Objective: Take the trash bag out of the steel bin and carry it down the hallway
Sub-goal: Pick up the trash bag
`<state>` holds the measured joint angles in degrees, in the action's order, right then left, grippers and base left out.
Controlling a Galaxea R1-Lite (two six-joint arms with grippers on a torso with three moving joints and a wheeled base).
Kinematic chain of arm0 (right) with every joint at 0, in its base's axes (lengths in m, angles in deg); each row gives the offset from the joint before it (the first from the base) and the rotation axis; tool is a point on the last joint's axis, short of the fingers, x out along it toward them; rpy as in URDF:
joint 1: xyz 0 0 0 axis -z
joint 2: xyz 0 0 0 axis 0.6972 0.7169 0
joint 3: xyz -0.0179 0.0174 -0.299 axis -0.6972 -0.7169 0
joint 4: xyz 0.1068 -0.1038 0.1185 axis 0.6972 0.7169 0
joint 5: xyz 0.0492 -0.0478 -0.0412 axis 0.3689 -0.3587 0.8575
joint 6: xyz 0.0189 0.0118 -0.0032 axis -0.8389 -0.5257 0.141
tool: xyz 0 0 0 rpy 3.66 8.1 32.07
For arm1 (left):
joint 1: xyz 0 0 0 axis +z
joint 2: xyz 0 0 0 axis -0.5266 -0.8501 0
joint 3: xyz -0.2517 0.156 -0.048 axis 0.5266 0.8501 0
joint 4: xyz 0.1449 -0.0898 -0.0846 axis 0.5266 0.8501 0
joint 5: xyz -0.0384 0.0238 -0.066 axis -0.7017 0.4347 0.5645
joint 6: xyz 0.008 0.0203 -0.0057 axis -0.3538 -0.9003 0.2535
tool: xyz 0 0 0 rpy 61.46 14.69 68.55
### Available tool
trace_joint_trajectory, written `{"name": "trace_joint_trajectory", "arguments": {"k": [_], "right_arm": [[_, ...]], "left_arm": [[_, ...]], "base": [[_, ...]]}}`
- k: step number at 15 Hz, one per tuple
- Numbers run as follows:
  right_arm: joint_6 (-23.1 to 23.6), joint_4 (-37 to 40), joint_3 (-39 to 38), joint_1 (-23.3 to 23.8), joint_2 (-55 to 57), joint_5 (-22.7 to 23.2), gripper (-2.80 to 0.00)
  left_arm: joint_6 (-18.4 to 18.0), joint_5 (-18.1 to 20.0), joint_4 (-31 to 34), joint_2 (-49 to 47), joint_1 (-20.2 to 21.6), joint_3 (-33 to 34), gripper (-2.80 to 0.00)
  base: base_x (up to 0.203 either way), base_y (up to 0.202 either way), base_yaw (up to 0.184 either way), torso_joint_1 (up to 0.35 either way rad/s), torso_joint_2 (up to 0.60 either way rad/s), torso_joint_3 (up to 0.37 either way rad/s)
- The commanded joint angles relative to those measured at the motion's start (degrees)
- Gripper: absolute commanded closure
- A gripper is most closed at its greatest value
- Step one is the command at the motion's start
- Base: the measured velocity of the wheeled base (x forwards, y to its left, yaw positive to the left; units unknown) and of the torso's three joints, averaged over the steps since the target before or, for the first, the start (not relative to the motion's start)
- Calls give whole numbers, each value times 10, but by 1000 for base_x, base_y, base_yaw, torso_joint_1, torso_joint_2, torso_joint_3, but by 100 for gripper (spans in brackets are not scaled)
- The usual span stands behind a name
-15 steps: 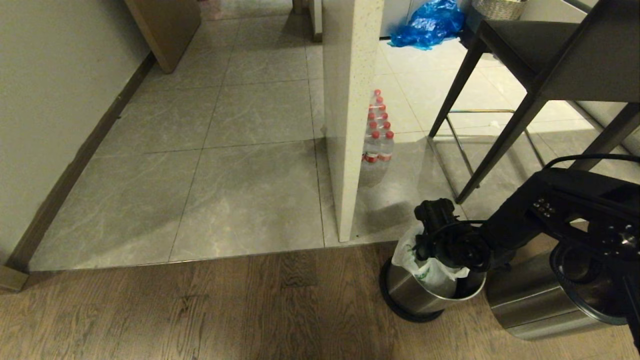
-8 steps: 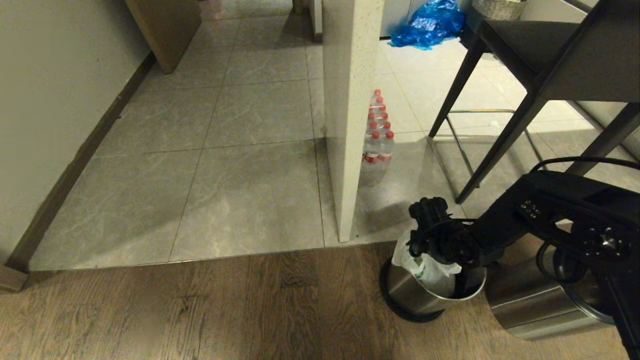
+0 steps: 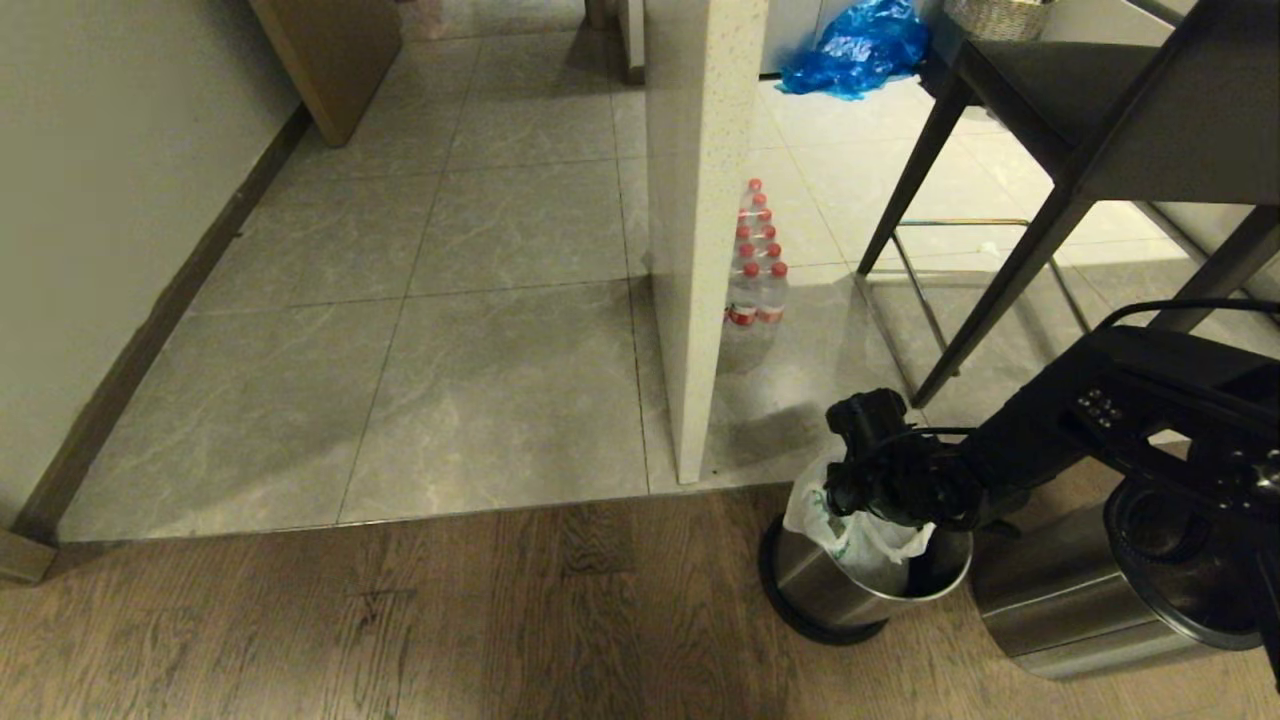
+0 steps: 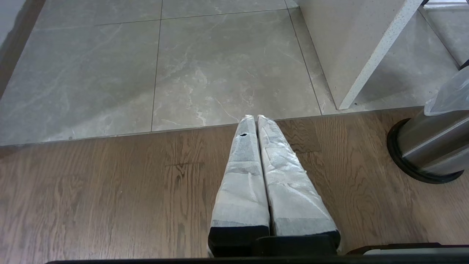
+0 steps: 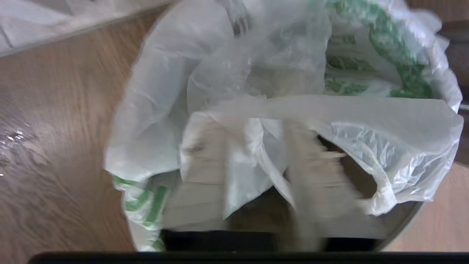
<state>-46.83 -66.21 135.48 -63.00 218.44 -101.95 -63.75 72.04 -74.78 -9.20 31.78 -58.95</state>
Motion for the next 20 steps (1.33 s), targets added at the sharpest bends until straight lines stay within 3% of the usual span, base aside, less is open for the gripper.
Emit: {"name": "trace_joint_trajectory", "arguments": {"k": [1, 5, 8, 20], "right_arm": [[-1, -2, 0, -1, -2, -2, -280], [-42, 2, -5, -4, -26, 6, -280], [-81, 21, -10, -8, -47, 38, -280], [-94, 71, 54, -25, -35, 64, -280]], "left_arm": [[0, 0, 0, 1, 0, 0, 0], [0, 0, 0, 1, 0, 0, 0], [0, 0, 0, 1, 0, 0, 0], [0, 0, 0, 1, 0, 0, 0]], "base": [[0, 0, 0, 0, 0, 0], [0, 0, 0, 0, 0, 0], [0, 0, 0, 0, 0, 0], [0, 0, 0, 0, 0, 0]]}}
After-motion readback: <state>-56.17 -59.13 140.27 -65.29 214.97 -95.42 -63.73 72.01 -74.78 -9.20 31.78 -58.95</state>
